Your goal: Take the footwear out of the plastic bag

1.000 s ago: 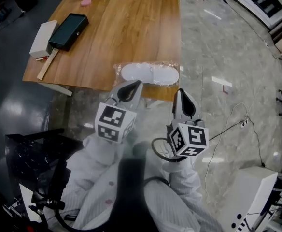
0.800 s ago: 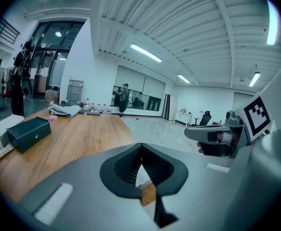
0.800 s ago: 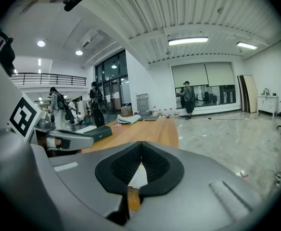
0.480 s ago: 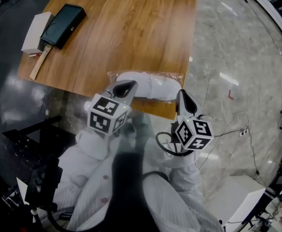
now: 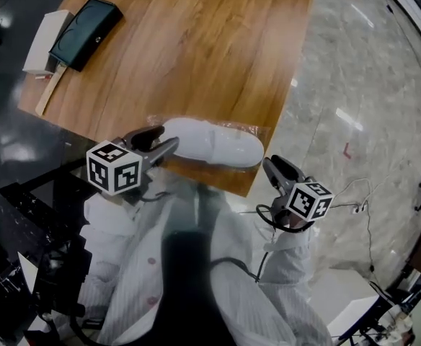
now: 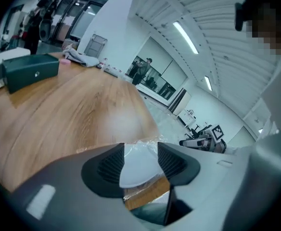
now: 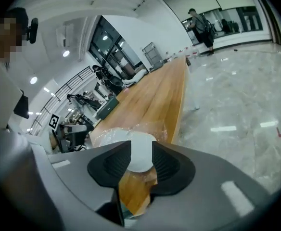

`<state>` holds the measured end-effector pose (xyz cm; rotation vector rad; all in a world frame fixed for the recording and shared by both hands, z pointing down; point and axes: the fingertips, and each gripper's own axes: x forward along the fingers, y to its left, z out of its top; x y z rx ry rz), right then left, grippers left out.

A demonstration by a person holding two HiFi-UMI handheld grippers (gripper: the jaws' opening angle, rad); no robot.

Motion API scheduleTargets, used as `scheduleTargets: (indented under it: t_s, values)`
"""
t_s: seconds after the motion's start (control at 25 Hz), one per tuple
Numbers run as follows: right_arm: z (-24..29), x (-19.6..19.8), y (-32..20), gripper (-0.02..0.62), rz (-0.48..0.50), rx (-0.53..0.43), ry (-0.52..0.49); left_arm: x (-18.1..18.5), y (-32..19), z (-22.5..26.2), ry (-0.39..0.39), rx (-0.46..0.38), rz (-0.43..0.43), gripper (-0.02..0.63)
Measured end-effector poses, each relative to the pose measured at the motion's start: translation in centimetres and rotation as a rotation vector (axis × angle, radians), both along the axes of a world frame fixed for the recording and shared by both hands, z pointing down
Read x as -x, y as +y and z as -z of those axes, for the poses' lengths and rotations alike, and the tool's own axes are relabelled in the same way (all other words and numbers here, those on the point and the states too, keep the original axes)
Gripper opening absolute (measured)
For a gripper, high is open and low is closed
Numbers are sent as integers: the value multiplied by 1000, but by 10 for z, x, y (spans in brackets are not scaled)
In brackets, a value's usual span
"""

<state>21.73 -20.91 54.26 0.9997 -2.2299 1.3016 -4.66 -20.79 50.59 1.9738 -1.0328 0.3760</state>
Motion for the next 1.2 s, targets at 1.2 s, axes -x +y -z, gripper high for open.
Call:
scheduleTargets:
  t_s: [1.2]
  values:
    - [-16,50,0,123,419,467,-632,24,16,-76,206,430,-81,187]
